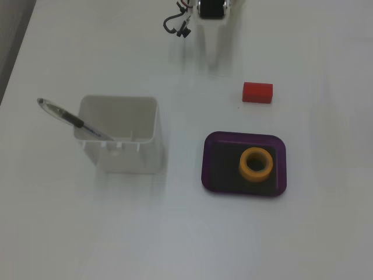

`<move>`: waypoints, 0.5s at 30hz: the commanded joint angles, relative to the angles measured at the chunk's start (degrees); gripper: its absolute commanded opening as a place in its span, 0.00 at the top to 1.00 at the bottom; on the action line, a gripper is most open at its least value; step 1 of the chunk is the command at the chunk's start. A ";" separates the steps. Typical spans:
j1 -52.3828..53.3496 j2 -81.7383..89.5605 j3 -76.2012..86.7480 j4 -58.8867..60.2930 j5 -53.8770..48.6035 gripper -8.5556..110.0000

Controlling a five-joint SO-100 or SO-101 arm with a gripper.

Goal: Remove the yellow tape from the box.

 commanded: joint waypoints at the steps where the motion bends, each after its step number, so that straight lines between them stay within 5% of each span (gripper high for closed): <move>1: -0.35 2.81 0.44 -0.88 0.00 0.93; 15: -0.44 2.81 -1.05 -1.49 -0.26 0.93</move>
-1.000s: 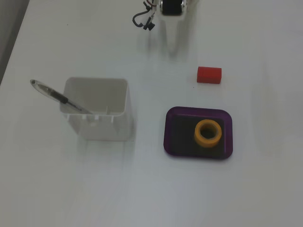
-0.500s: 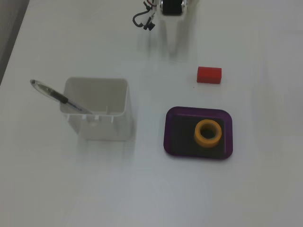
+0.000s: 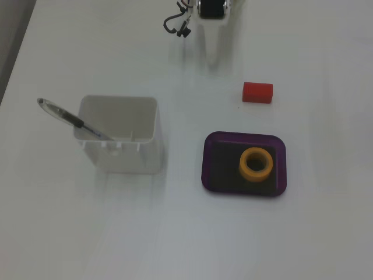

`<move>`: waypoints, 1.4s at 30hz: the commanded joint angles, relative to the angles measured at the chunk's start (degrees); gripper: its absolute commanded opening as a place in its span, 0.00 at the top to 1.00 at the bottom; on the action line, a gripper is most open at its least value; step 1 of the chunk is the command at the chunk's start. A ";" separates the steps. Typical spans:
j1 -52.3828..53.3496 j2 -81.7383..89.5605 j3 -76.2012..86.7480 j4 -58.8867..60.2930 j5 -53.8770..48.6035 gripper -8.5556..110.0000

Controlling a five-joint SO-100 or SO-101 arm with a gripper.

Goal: Remove the yellow tape from the box.

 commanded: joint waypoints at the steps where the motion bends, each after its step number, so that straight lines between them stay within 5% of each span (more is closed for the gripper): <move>1: 1.05 2.81 -3.25 -2.02 -0.35 0.93; 9: 6.59 -1.76 -25.05 -3.52 -7.03 0.93; 17: 4.66 -36.21 -46.41 1.58 -21.09 0.92; 27: -10.20 -80.16 -83.50 8.26 -17.84 0.81; 42: -11.25 -122.78 -119.79 8.53 -16.17 0.81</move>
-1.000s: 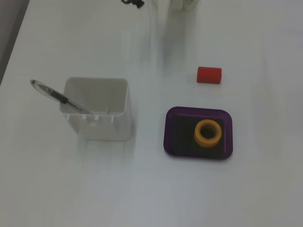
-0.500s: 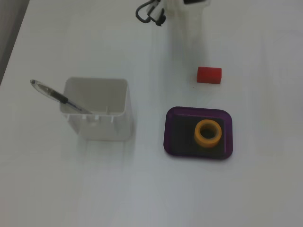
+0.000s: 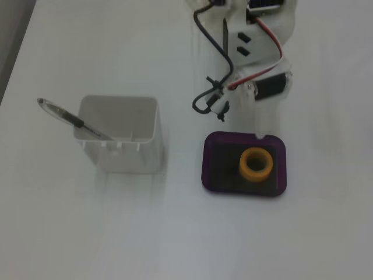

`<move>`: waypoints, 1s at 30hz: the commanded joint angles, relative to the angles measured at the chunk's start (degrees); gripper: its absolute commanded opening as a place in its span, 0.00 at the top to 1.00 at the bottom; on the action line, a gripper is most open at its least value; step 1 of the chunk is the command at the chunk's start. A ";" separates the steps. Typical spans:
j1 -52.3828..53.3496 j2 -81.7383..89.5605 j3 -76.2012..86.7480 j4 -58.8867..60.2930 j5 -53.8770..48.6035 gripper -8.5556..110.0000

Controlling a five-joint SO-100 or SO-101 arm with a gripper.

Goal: Remove the yellow tape from the box.

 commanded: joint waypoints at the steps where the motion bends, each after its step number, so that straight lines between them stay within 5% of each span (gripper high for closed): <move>1: 0.18 -3.08 -6.68 0.53 0.44 0.81; 30: 0.26 -14.77 -9.93 -4.83 0.26 0.84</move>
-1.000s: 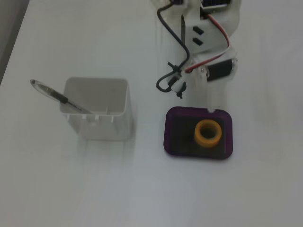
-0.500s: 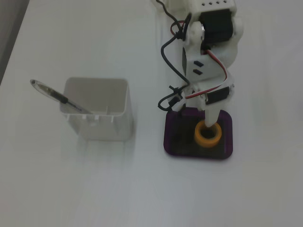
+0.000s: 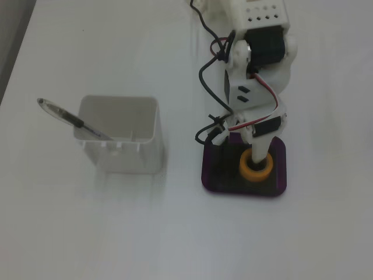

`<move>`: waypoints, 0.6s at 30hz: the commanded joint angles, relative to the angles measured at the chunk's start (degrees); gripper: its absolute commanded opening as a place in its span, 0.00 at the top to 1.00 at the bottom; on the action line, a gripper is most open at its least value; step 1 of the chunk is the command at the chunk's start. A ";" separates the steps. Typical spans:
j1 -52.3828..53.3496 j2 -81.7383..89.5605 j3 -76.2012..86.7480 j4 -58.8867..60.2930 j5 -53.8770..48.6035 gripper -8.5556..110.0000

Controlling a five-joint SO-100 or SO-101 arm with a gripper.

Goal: Remove the yellow tape from the box.

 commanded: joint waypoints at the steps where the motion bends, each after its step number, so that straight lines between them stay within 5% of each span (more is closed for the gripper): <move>1: 0.09 1.14 -2.29 -1.05 0.26 0.86; 4: 0.09 1.67 -2.29 -1.58 0.44 0.94; 10: -0.09 2.46 -5.10 -0.70 0.44 0.93; 18: 0.09 10.63 -27.42 15.21 4.22 0.93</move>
